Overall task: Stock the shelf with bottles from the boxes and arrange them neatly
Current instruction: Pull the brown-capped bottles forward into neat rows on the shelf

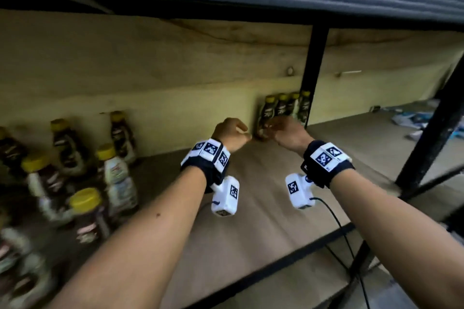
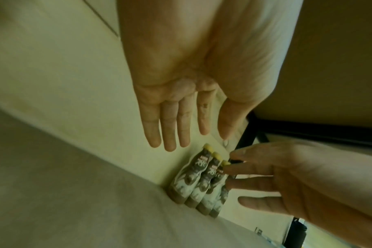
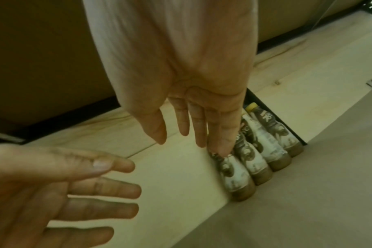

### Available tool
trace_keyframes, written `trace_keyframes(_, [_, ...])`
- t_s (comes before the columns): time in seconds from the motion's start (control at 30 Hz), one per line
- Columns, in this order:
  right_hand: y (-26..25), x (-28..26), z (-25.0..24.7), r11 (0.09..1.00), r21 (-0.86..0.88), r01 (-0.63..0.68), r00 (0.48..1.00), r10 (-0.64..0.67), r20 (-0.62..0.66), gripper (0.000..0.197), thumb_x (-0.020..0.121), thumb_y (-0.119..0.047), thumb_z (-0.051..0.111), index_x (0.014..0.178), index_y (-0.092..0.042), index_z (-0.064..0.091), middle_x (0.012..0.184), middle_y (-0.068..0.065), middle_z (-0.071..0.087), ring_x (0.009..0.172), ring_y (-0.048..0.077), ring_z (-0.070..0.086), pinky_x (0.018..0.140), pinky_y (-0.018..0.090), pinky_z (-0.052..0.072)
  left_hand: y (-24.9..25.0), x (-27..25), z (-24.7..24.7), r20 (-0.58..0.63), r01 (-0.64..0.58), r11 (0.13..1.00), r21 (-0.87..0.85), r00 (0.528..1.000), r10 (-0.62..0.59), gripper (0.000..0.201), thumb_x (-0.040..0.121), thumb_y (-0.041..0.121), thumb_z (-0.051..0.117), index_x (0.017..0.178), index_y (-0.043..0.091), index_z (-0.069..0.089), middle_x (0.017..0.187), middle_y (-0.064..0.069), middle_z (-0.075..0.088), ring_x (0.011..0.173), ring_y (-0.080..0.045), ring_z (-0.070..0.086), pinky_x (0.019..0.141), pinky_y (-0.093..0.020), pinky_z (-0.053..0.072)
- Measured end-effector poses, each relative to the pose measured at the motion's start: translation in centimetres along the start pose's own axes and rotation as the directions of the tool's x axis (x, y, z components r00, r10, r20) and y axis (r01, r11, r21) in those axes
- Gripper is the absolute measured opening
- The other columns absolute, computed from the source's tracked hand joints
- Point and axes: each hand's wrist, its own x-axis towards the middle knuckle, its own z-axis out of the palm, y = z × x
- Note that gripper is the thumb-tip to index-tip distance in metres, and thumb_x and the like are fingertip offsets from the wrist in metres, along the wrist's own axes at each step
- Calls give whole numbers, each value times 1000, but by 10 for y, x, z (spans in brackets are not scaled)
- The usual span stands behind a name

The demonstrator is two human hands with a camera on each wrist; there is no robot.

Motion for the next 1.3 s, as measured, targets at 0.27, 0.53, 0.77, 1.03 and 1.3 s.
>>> trace_keyframes(0.27, [79,107,-29,999,28,31,995,-28,-97,35,92,-25,55,126,-15,55,123,10,62,113,30,58,82,28,42,26,114,70,-24,59,998,-32,998,-60,42,84,25,68,123,15,56,125,-8,62,113,-26,59,93,-31,49])
trace_keyframes(0.53, [84,159,-11,998,-47,-33,999,33,-7,56,89,-27,59,136,-6,38,134,17,47,124,35,47,103,47,43,30,164,104,-47,23,997,-70,999,-26,60,74,57,52,122,21,56,117,-6,65,108,-29,62,83,-35,49])
trace_keyframes(0.77, [84,170,-6,999,-34,1,1000,0,18,58,83,-20,68,134,-7,43,128,18,54,120,37,51,95,44,48,20,149,95,-142,49,981,-187,987,-76,41,90,27,63,129,18,52,125,-6,61,113,-26,59,85,-26,44])
trace_keyframes(1.03, [33,140,32,969,-117,219,955,-189,227,34,90,-27,65,114,-6,55,115,15,58,104,34,55,75,34,41,-25,103,22,-247,110,991,-75,961,-125,36,87,28,66,121,19,61,122,-7,65,113,-28,60,94,-28,46])
trace_keyframes(1.3, [-48,101,106,933,355,61,921,-189,341,35,90,-29,66,116,-7,57,108,15,65,90,31,67,58,33,58,-79,45,-62,-420,380,924,50,847,-326,44,93,32,55,132,11,46,134,-16,53,120,-38,51,92,-37,42])
